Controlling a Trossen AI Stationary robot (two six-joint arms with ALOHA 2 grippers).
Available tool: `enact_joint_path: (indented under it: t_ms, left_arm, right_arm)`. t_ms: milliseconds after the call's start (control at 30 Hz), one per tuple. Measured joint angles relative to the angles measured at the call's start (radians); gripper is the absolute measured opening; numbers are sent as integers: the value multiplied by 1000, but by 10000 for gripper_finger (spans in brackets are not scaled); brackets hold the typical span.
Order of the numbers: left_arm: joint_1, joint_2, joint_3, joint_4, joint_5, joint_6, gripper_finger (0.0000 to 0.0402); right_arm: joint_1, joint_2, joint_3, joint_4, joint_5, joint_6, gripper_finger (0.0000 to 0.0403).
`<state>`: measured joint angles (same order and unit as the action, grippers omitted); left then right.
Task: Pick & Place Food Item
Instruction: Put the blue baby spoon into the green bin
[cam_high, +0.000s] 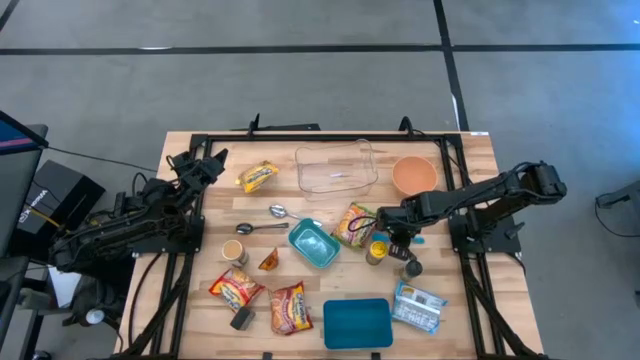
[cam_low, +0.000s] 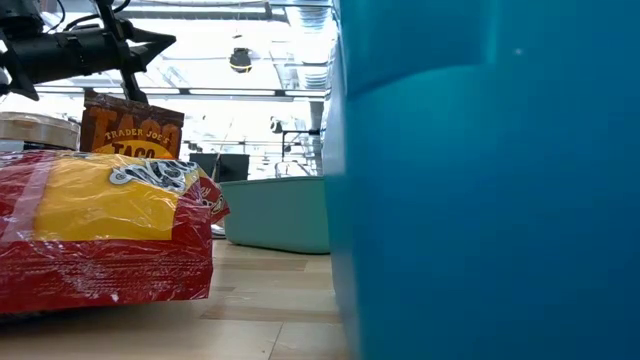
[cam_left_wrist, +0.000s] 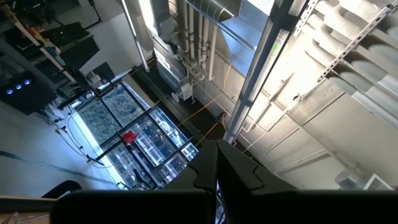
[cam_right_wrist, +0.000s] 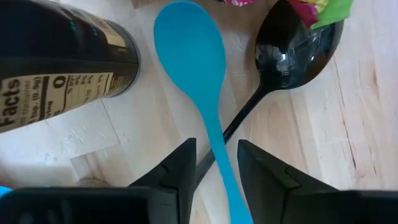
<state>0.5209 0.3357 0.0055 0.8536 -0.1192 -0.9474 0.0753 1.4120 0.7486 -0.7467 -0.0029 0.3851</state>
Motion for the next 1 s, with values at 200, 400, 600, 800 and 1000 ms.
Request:
enact_joint_path:
  t_ms: [200, 400, 600, 800, 1000]
  left_arm:
    - [0, 0, 0, 0, 0, 0, 2]
    - [0, 0, 0, 0, 0, 0, 2]
    - [0, 0, 0, 0, 0, 0, 2]
    - [0, 0, 0, 0, 1, 0, 2]
    - [0, 0, 0, 0, 0, 0, 2]
  right_arm:
    - [0, 22, 0, -2, 0, -4, 112]
    - [0, 110, -1, 8, 5, -45, 112]
    - [0, 127, 0, 37, 7, -49, 111]
    - [0, 127, 0, 34, 7, -69, 111]
    - [0, 127, 0, 33, 7, -71, 86]
